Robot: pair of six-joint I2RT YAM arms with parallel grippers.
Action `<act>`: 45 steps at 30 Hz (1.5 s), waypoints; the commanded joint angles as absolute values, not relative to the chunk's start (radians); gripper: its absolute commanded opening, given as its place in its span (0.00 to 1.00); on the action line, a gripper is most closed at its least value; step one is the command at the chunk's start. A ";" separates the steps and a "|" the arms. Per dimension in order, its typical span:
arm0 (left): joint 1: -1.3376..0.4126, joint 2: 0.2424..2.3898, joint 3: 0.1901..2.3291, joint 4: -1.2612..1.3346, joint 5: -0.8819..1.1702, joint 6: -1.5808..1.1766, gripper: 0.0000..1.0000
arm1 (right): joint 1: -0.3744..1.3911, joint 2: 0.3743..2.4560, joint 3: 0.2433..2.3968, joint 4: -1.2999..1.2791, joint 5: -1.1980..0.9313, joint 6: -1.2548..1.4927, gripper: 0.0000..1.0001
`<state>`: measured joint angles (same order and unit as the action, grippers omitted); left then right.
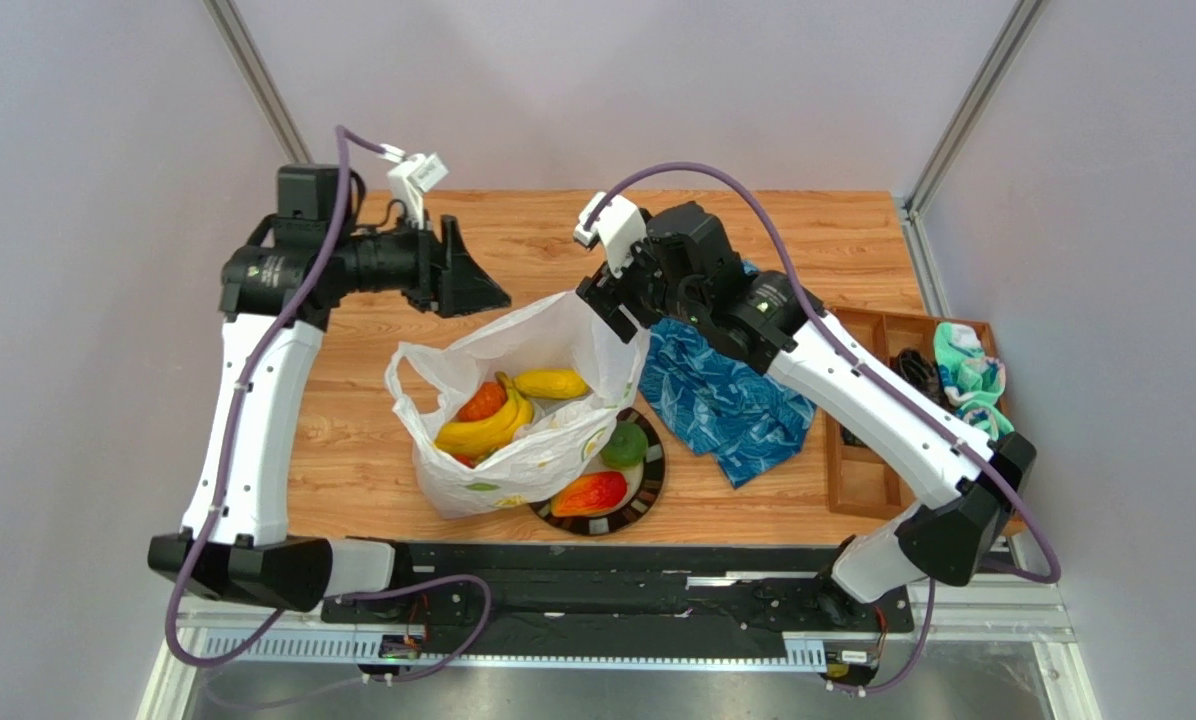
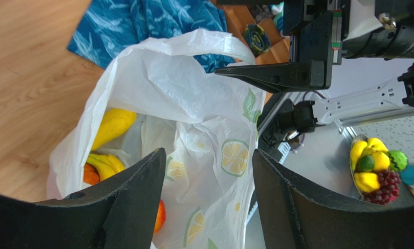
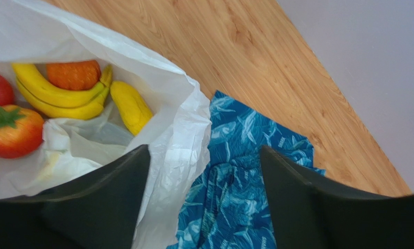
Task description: Take the fake fruits out of the plastic bag
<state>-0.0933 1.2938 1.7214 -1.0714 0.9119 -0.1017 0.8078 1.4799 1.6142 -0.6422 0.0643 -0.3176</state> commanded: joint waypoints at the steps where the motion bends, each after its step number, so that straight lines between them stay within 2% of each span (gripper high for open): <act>1: -0.184 1.319 1.648 -0.996 0.874 -0.115 0.67 | 0.743 1.567 1.683 -0.670 0.028 -0.315 0.66; 2: -0.210 1.322 1.637 -0.988 0.867 -0.109 0.66 | 0.726 1.581 1.748 -0.679 0.014 -0.296 0.53; 3: -0.263 1.327 1.626 -0.995 0.858 -0.095 0.65 | 0.709 1.600 1.781 -0.698 -0.038 -0.264 0.48; 4: -0.288 1.333 1.591 -1.003 0.838 -0.074 0.59 | 0.690 1.629 1.820 -0.703 -0.073 -0.256 0.43; 5: -0.307 1.335 1.565 -1.009 0.830 -0.075 0.56 | 0.689 1.646 1.854 -0.707 -0.083 -0.253 0.28; 8: -0.325 1.347 1.428 -0.976 0.761 -0.138 0.51 | 0.689 1.681 1.971 -0.732 -0.112 -0.244 0.00; 10: -0.336 1.402 1.370 -0.971 0.671 -0.141 0.57 | 0.687 1.660 1.950 -0.727 -0.171 -0.224 0.00; 13: -0.339 1.486 1.339 -0.974 0.559 -0.106 0.59 | 0.704 1.582 1.811 -0.726 -0.233 -0.224 0.00; 15: -0.339 1.555 1.356 -0.994 0.493 -0.066 0.59 | 0.709 1.542 1.749 -0.719 -0.256 -0.245 0.00; 18: -0.328 1.650 1.416 -1.023 0.305 -0.020 0.66 | 0.709 1.578 1.703 -0.686 -0.249 -0.281 0.00; 19: -0.318 1.673 1.455 -1.032 0.261 -0.015 0.70 | 0.707 1.607 1.716 -0.678 -0.241 -0.291 0.00; 25: -0.164 1.686 1.642 -1.000 0.025 -0.023 0.73 | 0.707 1.856 2.113 -0.655 -0.213 -0.270 0.00; 27: -0.117 1.643 1.692 -0.994 0.002 -0.034 0.73 | 0.707 1.879 2.207 -0.623 -0.210 -0.267 0.00; 29: -0.107 1.597 1.718 -0.988 0.002 -0.038 0.73 | 0.713 1.865 2.224 -0.606 -0.222 -0.262 0.00; 30: -0.107 1.521 1.703 -0.977 0.073 -0.047 0.73 | 0.719 1.852 2.205 -0.600 -0.233 -0.253 0.00; 32: -0.133 1.415 1.547 -0.917 0.168 -0.064 0.71 | 0.732 1.771 2.137 -0.615 -0.252 -0.245 0.00; 35: -0.245 1.209 1.344 -0.910 0.192 -0.077 0.71 | 0.764 1.595 1.884 -0.627 -0.307 -0.210 0.00; 36: -0.262 1.180 1.248 -0.908 0.245 -0.086 0.71 | 0.791 1.553 1.726 -0.632 -0.317 -0.206 0.00; 38: -0.265 1.114 1.157 -0.894 0.333 -0.112 0.70 | 0.821 1.446 1.584 -0.646 -0.310 -0.209 0.00; 39: -0.265 1.098 1.094 -0.891 0.357 -0.112 0.68 | 0.830 1.422 1.448 -0.644 -0.295 -0.192 0.00; 42: -0.270 1.057 1.106 -0.896 0.426 -0.077 0.62 | 0.824 1.379 1.306 -0.601 -0.211 -0.202 0.00; 45: -0.336 1.026 1.209 -0.841 0.538 -0.040 0.62 | 0.804 1.403 1.240 -0.581 -0.210 -0.216 0.00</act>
